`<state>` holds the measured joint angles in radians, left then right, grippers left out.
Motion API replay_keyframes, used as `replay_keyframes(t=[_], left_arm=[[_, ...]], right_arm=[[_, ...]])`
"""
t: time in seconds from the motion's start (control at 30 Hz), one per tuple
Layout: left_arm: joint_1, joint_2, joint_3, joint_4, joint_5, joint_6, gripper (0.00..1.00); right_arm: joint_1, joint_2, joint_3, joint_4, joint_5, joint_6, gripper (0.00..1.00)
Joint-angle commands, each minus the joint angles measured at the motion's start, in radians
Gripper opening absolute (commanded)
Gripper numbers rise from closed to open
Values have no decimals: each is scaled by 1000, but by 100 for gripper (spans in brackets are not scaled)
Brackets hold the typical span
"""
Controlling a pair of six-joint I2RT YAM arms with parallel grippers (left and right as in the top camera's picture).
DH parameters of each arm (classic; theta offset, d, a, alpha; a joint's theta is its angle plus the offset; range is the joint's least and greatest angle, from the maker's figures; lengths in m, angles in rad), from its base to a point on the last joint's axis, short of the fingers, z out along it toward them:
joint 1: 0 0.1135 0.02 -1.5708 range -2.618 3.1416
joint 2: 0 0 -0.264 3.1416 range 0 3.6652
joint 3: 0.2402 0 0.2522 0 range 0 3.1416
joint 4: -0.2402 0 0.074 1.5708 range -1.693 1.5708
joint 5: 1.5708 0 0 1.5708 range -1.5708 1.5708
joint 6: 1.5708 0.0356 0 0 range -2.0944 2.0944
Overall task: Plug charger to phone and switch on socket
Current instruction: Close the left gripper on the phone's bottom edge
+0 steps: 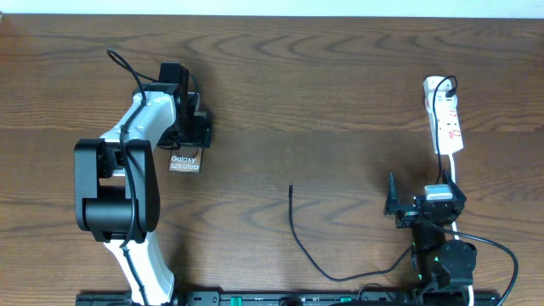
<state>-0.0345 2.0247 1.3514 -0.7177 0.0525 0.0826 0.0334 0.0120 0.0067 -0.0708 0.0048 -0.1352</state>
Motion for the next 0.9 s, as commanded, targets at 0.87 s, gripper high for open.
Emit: replay_keyframes(t=[0.87], left_arm=[[2,16,-9,-5,-12,3,75]], right_arm=[[7,-6,-1,-4,12,0,99]])
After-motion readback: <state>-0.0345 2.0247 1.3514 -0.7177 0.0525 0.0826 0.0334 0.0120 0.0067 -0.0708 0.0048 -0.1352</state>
